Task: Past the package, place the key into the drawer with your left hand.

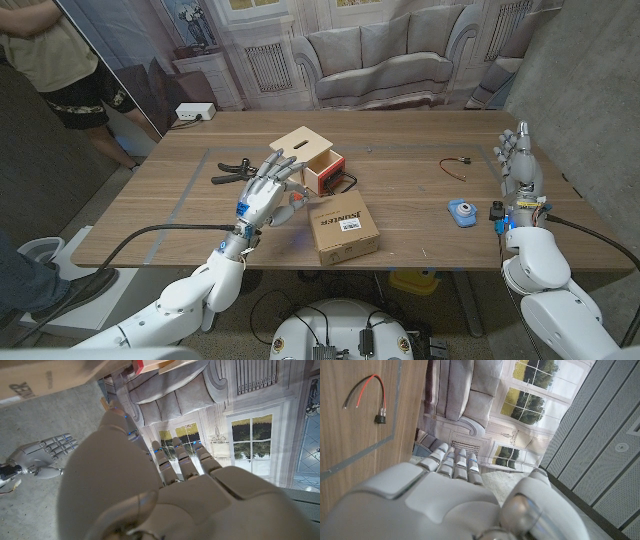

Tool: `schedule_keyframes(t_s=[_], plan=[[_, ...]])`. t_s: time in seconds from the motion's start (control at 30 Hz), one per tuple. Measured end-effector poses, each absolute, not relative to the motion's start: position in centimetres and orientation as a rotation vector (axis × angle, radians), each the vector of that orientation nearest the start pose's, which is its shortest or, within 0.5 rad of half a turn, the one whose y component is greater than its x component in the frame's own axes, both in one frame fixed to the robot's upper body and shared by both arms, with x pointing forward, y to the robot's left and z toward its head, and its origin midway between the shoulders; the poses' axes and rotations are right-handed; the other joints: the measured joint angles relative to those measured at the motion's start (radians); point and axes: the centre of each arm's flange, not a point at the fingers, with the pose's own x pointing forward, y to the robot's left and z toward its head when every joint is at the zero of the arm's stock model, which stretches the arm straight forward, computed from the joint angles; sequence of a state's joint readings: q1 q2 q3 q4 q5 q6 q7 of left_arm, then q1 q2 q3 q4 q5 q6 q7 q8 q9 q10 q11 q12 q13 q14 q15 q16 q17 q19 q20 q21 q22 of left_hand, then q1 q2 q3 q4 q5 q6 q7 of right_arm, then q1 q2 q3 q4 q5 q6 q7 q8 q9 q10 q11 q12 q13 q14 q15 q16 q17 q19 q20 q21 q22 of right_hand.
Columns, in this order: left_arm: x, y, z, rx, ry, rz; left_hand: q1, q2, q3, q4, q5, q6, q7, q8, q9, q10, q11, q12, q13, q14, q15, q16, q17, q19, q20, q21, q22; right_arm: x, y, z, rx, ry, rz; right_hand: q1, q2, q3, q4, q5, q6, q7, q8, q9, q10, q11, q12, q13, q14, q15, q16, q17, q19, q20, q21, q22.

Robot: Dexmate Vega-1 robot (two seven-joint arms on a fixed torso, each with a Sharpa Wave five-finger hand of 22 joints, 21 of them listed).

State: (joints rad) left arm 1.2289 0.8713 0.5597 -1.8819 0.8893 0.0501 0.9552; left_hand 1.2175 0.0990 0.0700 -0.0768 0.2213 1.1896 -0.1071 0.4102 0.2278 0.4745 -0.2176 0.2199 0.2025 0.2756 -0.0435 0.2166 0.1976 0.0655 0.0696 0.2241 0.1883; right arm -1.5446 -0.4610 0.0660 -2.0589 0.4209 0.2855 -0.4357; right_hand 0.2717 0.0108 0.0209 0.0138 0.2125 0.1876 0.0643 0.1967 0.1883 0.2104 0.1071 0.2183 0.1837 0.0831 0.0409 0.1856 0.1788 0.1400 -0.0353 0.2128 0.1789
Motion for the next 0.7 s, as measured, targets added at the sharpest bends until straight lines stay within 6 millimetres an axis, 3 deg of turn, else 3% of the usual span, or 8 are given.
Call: schedule_keyframes(t_s=[0.7], plan=[[46.7,21.7,-6.3,1.308,-1.287,0.435,0.001,0.001,-0.004,0.004,0.004,-0.002,-0.002,0.008,-0.007,0.000,0.000,-0.006,0.000,0.000,0.000,-0.004,0.000,-0.005,-0.014,0.000,0.000,45.4,-35.6,-7.1,0.170,-0.793,-0.255,0.000,0.000,-0.004,-0.004,0.000,0.000,0.000,0.000,0.000,0.000,0.000,0.000,0.000,0.000,0.000,0.000,0.000,0.000,0.000,0.000,0.000]])
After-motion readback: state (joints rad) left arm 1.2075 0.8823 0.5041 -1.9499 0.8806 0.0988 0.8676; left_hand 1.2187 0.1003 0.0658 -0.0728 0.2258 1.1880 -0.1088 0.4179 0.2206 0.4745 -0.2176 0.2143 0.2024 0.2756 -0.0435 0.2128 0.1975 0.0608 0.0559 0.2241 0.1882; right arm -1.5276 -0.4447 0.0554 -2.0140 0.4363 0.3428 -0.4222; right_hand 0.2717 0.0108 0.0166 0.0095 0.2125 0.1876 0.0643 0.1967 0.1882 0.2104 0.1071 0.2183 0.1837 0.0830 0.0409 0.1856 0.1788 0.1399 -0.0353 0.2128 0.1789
